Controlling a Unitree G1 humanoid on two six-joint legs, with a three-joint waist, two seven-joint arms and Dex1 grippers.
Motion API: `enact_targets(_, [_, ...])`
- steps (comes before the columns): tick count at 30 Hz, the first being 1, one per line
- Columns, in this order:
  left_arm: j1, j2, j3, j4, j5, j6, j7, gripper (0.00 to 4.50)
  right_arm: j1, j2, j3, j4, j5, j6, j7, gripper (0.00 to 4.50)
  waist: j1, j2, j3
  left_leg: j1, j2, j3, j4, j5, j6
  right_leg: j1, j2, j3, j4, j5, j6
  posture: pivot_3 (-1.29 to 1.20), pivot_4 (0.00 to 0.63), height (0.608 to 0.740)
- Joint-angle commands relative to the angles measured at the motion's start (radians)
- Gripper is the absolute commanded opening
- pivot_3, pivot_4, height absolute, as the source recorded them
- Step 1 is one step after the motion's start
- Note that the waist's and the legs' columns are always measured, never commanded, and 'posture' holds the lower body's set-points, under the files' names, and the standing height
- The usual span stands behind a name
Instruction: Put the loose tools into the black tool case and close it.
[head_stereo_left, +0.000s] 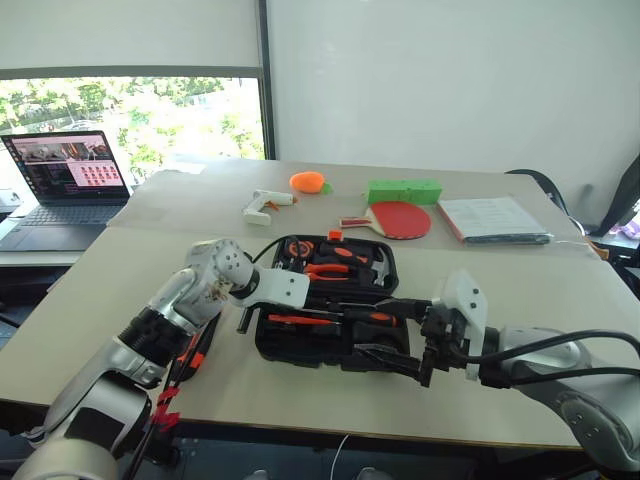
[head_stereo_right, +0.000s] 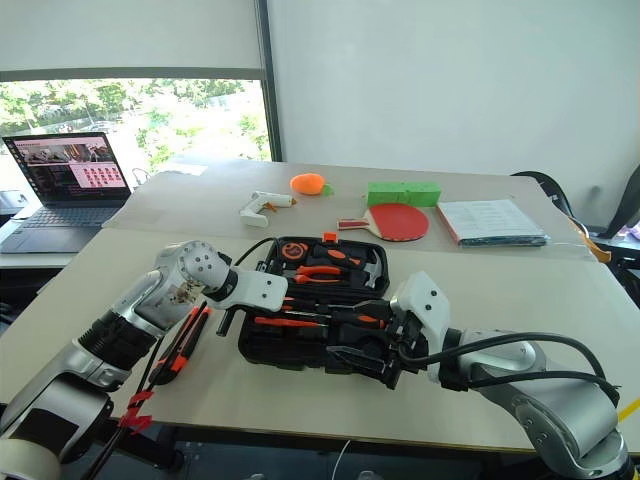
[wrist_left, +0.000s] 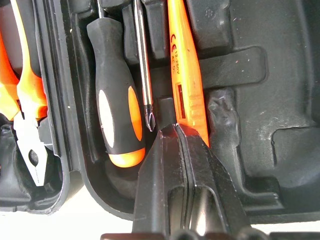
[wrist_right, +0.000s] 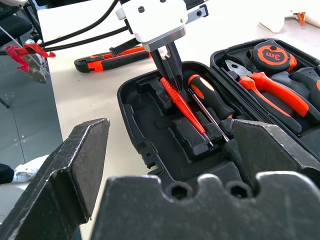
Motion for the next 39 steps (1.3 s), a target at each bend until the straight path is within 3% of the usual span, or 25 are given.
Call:
enact_targets(1, [0.012, 0.024, 0.019, -0.055, -0.012, 0.015, -0.021, 0.05, -0.01, 0.001, -0.016, -0.02, -0.003, -0.028, 0.005, 4.5, -0.001, 0.0, 0.0, 0.0, 0.0, 0.0, 0.0, 0.0, 0.0, 0.0, 0.0, 0.0, 0.0, 0.0, 0.0, 0.0, 0.15, 0.736])
enact_targets(12, [0.078, 0.049, 0.0, -0.129, -0.002, 0.028, -0.034, 0.05, -0.006, 0.0, -0.012, -0.02, -0.006, -0.03, 0.009, 4.5, -0.001, 0.0, 0.0, 0.0, 0.0, 0.0, 0.0, 0.0, 0.0, 0.0, 0.0, 0.0, 0.0, 0.0, 0.0, 0.0, 0.15, 0.736])
enact_targets(39, [0.203, 0.081, -0.018, -0.155, 0.112, -0.134, 0.04, 0.05, -0.012, 0.026, 0.005, 0.004, -0.019, -0.035, 0.012, 4.5, -0.008, 0.005, -0.003, 0.002, 0.001, 0.001, -0.001, -0.001, 0.001, 0.001, 0.0, 0.001, -0.001, 0.0, -0.001, 0.0, 0.15, 0.736])
